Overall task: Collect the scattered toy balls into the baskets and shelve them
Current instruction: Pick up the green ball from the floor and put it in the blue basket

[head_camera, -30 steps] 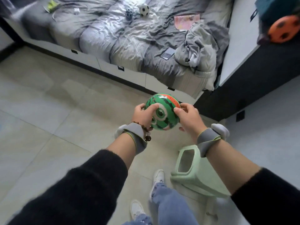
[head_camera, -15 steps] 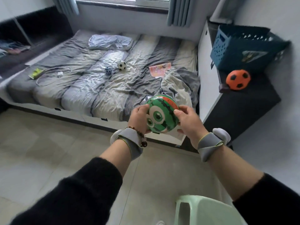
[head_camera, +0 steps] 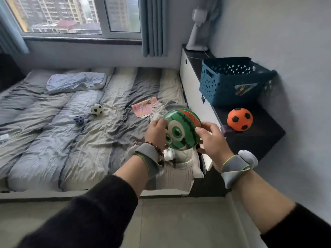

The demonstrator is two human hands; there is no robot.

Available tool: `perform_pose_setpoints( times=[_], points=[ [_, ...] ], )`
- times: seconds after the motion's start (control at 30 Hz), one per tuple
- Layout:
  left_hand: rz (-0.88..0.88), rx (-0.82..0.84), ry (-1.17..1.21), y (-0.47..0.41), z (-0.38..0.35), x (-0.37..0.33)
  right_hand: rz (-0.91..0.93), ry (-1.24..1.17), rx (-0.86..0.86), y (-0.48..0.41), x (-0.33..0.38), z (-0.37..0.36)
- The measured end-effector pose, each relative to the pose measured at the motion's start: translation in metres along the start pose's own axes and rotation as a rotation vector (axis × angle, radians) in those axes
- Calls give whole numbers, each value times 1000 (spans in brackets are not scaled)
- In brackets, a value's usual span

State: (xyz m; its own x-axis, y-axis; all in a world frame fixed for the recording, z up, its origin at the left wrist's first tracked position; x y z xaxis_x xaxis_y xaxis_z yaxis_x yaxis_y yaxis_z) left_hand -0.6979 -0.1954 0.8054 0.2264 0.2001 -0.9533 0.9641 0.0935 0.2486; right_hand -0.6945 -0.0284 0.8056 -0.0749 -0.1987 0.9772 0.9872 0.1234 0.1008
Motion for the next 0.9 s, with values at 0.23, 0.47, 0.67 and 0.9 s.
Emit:
perform_pose_setpoints(
  times=[0.23, 0.47, 0.67, 0.9],
  points=[
    [-106, 238, -133, -86, -42, -41, -34, -47, -214, -58, 7, 33],
    [-125, 363, -134, -161, -122, -69, -11, -129, -349, -124, 20, 103],
    [-194, 416, -194, -218, -185, -99, 64, -142, -351, -185, 33, 163],
    [-223, 337, -209, -300, -231, -135, 131, -93, -327, -273, 63, 208]
  ],
)
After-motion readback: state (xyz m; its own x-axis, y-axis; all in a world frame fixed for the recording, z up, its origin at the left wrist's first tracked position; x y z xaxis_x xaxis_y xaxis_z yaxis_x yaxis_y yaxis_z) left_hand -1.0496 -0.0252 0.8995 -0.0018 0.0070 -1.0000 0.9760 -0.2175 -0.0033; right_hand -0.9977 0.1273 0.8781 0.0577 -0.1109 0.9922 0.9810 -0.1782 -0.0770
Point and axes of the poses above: each hand's wrist, its own y-axis away from the middle knuckle, its own z-axis out of the back of the hand, x = y × z, the point moved 1 cm from there along -y, towards the middle knuckle, and after that the axes turned 12 degrees about x, right-handed, at the moved point
